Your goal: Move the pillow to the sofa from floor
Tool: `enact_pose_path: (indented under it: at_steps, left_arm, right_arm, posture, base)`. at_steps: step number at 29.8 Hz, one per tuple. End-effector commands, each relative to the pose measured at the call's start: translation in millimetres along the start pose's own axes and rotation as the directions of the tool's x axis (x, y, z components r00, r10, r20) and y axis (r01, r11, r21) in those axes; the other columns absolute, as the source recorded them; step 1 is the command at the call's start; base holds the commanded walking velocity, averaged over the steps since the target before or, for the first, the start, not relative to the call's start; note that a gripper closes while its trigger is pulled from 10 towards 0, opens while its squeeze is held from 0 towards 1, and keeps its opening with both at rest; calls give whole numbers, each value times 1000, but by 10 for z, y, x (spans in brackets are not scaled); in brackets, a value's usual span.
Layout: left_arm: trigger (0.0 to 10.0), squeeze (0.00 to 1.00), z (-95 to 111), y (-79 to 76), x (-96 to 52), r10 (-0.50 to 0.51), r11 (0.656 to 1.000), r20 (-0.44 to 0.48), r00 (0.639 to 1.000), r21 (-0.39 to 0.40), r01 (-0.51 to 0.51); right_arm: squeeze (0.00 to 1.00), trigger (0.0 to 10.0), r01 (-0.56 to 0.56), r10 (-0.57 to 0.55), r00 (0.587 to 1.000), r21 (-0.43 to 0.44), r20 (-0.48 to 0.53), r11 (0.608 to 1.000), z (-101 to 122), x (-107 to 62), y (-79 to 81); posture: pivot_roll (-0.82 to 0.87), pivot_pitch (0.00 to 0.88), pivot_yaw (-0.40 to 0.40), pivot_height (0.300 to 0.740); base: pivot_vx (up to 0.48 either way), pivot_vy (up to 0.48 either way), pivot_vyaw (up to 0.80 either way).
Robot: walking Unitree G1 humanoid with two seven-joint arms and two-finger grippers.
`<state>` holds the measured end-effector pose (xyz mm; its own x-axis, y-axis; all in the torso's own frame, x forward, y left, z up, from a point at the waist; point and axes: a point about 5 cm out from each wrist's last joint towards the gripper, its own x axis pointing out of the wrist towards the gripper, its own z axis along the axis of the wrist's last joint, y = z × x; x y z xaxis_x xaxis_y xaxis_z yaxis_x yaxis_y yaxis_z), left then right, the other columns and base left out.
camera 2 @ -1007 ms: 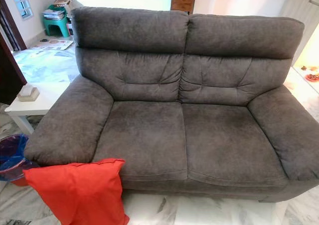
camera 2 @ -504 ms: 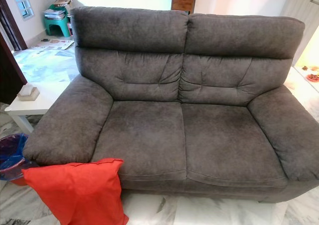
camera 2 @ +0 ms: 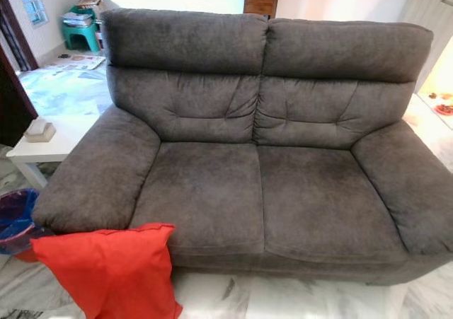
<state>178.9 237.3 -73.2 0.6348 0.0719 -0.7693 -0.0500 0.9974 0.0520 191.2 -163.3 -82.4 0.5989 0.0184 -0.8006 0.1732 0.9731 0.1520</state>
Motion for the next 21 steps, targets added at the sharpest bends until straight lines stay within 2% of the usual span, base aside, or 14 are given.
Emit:
enact_pose_path:
  at_steps: [1, 16, 21]
  left_arm:
    - [10000, 0, -154, 112, -55, 29, 999, -58, 998, 14, -29]
    - [10000, 0, -145, 103, -48, 33, 999, -61, 998, 15, -33]
    - [10000, 0, -170, 102, -55, 35, 999, -68, 997, 16, -34]
  right_arm:
    - [0, 10000, 51, -51, 999, 22, -17, 998, -67, -35, -181]
    - [0, 10000, 61, -61, 998, 7, -3, 998, -28, -31, -195]
    - [0, 10000, 55, -55, 999, -21, 1, 998, -17, -29, -189]
  posture:
    - [204, 35, -16, 740]
    - [208, 44, -19, 740]
    - [210, 50, -21, 740]
  base:
    - [0, 0, 0]
    - [0, 0, 0]
    - [0, 0, 761]
